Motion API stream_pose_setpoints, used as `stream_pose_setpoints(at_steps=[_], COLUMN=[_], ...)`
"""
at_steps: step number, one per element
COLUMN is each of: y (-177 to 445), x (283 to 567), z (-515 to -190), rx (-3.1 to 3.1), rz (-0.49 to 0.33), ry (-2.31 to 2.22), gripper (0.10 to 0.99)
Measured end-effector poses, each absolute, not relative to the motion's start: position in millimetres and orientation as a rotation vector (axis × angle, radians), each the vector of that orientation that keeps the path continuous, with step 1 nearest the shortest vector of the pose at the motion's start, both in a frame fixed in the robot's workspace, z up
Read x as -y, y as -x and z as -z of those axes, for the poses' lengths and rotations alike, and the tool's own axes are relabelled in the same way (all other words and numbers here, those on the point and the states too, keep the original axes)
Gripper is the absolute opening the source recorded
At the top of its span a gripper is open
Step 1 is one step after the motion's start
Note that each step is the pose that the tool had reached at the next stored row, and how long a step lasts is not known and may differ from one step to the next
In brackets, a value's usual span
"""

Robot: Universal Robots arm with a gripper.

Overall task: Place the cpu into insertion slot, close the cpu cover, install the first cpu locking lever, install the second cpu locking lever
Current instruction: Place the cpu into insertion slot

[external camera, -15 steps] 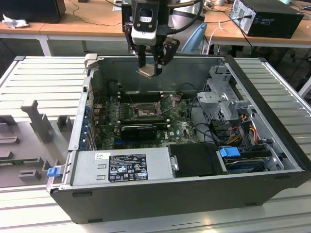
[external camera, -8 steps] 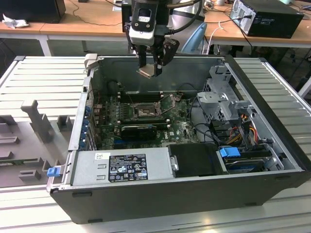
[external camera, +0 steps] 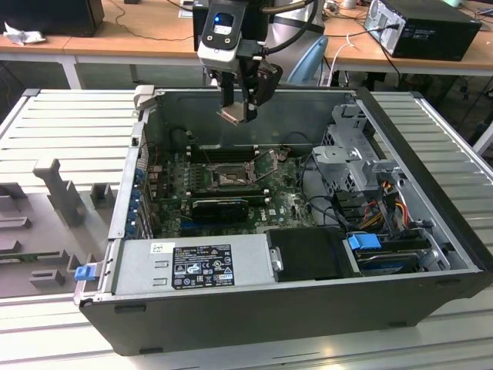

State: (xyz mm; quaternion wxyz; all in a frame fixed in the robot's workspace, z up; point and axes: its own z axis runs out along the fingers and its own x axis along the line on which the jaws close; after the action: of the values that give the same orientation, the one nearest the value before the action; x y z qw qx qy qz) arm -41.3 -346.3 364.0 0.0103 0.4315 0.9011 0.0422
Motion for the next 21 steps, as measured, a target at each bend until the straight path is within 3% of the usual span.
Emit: stream_pose_setpoints(at_steps=[21], y=[41.3], x=[346.3], z=[-360.3], rx=[-2.775], rz=[-0.131], ry=[-1.417], gripper=[0.529])
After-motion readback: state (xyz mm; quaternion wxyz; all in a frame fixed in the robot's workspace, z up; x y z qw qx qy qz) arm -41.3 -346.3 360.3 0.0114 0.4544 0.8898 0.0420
